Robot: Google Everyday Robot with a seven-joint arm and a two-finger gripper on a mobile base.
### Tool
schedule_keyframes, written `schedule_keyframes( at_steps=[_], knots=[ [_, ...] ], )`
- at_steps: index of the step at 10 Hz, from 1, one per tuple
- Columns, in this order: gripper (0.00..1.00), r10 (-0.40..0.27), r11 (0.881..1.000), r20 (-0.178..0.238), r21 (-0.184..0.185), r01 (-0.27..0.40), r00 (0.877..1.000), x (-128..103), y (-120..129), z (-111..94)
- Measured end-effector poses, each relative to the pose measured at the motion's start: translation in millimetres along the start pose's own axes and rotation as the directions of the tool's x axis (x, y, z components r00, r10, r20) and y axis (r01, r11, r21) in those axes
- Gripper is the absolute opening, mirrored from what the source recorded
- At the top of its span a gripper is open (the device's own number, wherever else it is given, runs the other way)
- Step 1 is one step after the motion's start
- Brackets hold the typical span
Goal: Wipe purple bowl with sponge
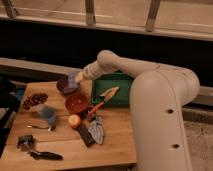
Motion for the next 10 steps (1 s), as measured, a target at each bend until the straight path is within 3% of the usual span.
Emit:
schedule_keyframes(
  at_steps=[1, 3, 5, 7, 10],
  knots=[
    [0.0, -0.019, 1.0, 0.002, 0.01, 0.019, 1.0, -5, 8, 8],
    [0.0, -0.033, 0.997, 0.061, 0.067, 0.029, 0.998, -17, 29, 24],
    [0.0, -0.044, 0.995, 0.107, 0.094, 0.034, 0.993, -23, 43, 30],
    [0.0, -0.042, 0.995, 0.114, 0.098, 0.031, 0.993, -24, 44, 31],
    [0.0, -0.021, 0.994, 0.11, 0.109, 0.009, 0.994, -20, 25, 37]
  ],
)
